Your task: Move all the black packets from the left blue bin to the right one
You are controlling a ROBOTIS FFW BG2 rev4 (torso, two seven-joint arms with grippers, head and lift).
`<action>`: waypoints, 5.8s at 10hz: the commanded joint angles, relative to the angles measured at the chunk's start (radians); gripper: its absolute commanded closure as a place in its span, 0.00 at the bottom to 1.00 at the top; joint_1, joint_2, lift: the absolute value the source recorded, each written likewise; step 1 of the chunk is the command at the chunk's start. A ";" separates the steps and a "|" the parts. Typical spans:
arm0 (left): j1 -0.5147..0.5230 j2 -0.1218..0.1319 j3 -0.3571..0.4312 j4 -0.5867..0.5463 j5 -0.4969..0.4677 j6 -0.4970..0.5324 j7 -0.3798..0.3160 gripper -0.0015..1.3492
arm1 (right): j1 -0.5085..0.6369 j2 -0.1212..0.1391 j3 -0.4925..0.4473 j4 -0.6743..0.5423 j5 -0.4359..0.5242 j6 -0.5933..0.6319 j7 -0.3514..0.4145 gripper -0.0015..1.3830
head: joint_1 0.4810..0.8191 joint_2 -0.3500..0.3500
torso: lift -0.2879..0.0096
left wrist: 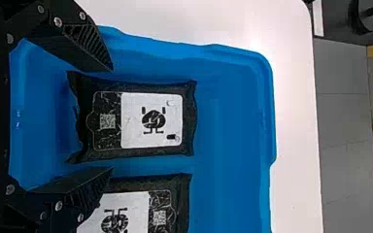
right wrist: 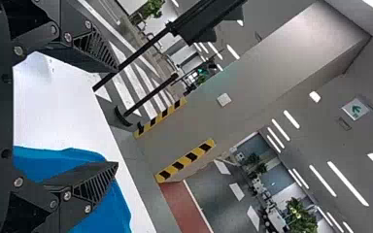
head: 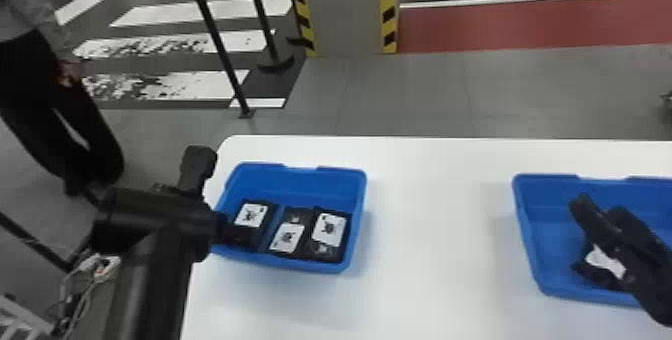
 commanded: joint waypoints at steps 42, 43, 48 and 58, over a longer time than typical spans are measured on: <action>-0.333 -0.107 -0.489 0.313 0.273 -0.779 -0.302 0.90 | -0.531 0.001 0.144 0.392 0.092 0.189 0.083 0.22 | 0.59 0.39 | 0.60; -0.333 -0.107 -0.491 0.318 0.275 -0.779 -0.302 0.90 | -0.546 0.001 0.144 0.399 0.109 0.189 0.077 0.40 | 0.57 0.39 | 0.60; -0.323 -0.110 -0.463 0.318 0.277 -0.777 -0.293 0.90 | -0.504 0.001 0.146 0.394 0.104 0.167 0.078 0.93 | 0.58 0.39 | 0.60; 0.145 -0.053 -0.026 -0.200 0.243 -0.450 -0.281 0.12 | -0.237 -0.044 -0.069 0.183 0.038 0.103 -0.022 0.92 | 0.63 0.40 | 0.60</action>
